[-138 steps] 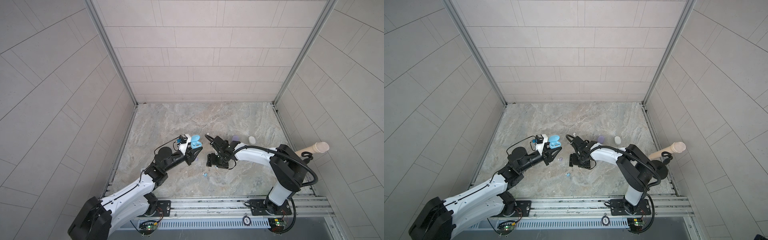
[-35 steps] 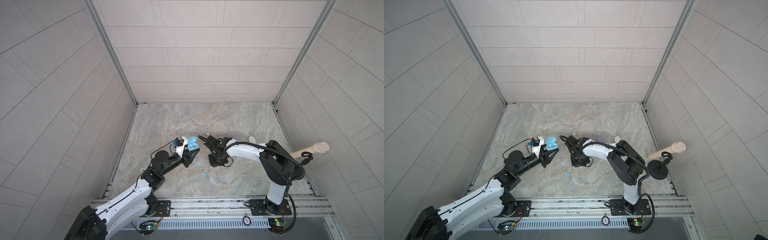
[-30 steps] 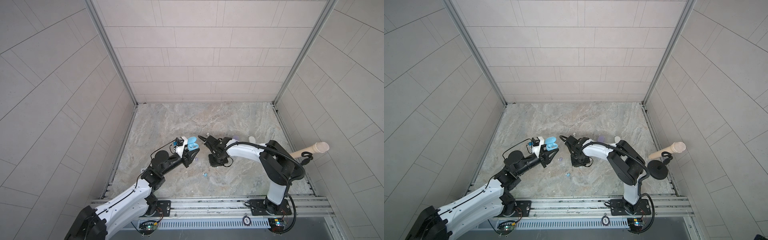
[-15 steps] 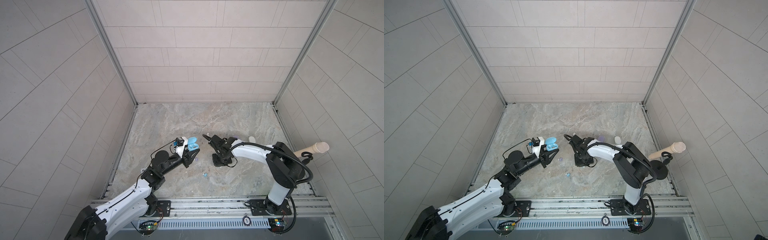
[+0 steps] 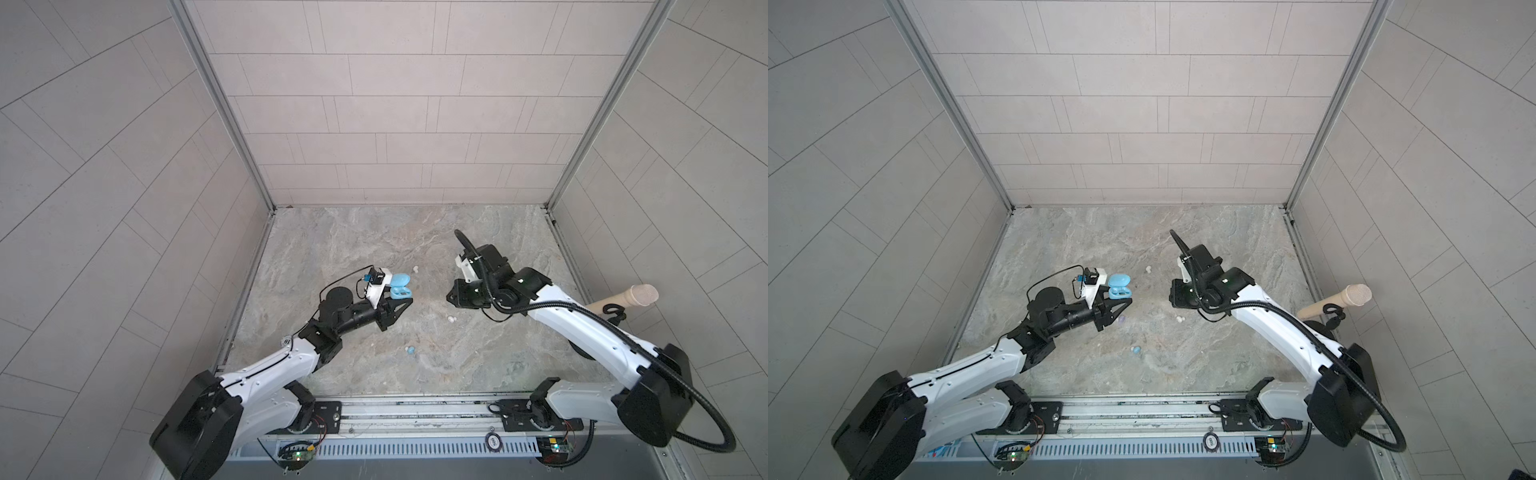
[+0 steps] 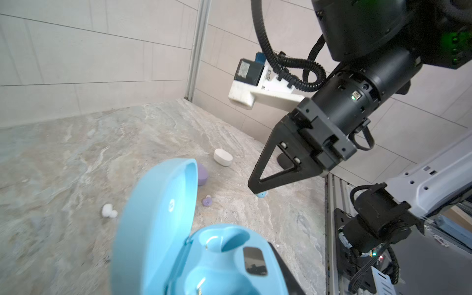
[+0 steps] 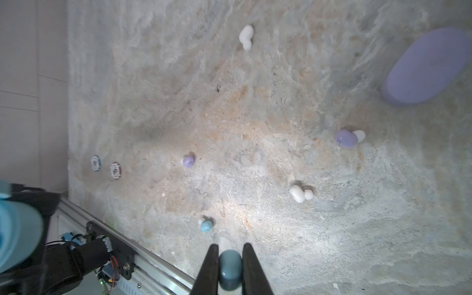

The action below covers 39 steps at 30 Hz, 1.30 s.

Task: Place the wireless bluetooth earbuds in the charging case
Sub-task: 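Lift the earbud and carry it toward the case in the left gripper, then lower the earbud into a slot of the open case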

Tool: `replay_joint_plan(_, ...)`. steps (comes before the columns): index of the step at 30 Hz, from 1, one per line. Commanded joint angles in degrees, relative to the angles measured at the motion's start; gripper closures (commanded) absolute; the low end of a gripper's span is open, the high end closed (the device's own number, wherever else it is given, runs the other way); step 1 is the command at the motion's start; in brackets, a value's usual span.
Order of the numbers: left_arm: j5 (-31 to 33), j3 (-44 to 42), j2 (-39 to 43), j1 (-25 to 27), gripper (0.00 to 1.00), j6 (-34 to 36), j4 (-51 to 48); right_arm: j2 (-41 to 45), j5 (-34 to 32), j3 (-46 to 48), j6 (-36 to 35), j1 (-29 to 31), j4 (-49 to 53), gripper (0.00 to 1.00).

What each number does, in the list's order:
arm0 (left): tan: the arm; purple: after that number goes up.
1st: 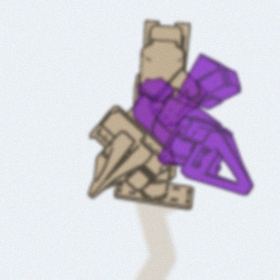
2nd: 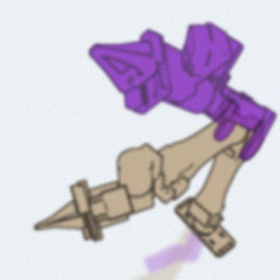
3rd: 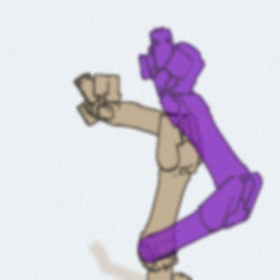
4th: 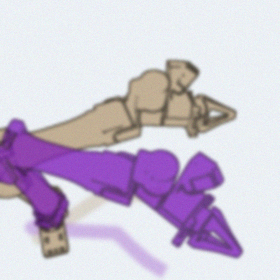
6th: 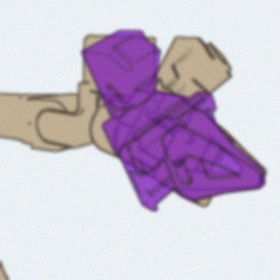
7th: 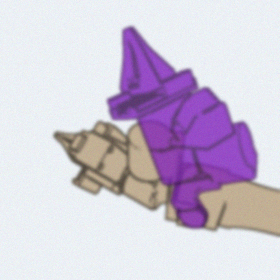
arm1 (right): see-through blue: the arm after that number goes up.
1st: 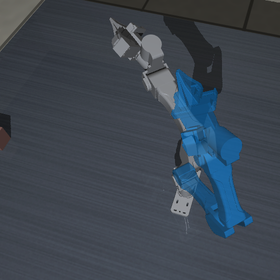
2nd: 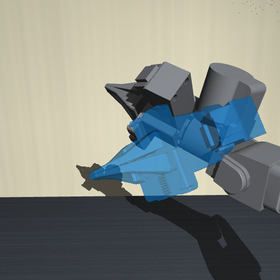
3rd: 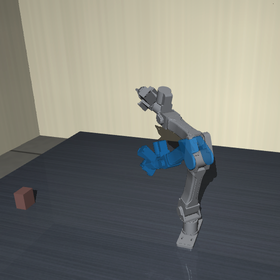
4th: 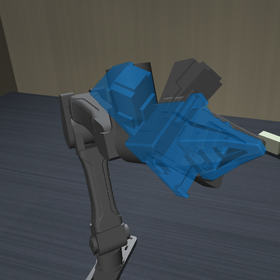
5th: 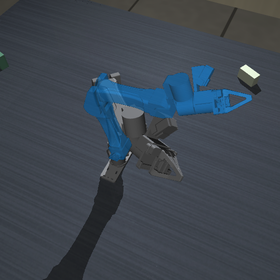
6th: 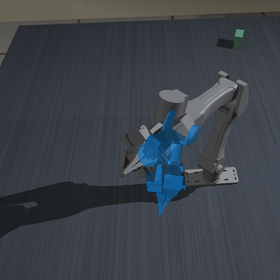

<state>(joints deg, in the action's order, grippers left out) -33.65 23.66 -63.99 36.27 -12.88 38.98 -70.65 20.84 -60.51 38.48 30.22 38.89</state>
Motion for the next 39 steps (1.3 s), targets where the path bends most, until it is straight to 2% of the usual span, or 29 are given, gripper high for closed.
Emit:
replay_joint_plan(1,-6.5,4.5,-3.4,1.6,1.00,-0.7,6.2,3.2,8.3,-1.9,-4.5,-3.5,3.7,0.92)
replay_joint_plan(5,-10.6,7.9,-8.7,3.2,1.00,-2.6,11.0,6.7,11.6,-5.6,-9.8,-5.7,7.0,0.92)
replay_joint_plan(8,-14.1,10.2,-12.1,4.1,1.00,-4.7,15.1,10.3,14.6,-6.9,-12.5,-6.3,5.8,0.90)
replay_joint_plan(15,-18.5,15.1,-19.8,5.4,1.00,-7.5,22.7,14.2,23.4,-9.4,-12.1,-9.1,3.6,0.90)
replay_joint_plan(19,-20.7,18.6,-23.5,6.4,1.00,-9.3,26.6,15.2,27.5,-8.2,-9.8,-9.1,-1.4,0.90)
replay_joint_plan(30,-24.0,21.9,-25.8,7.1,1.00,-6.8,27.4,15.5,29.1,-7.0,-6.2,-9.1,-6.2,0.90)
replay_joint_plan(39,-23.4,21.9,-25.0,7.6,1.00,-7.2,29.3,15.1,29.0,-6.2,-5.1,-8.8,-6.2,0.90)
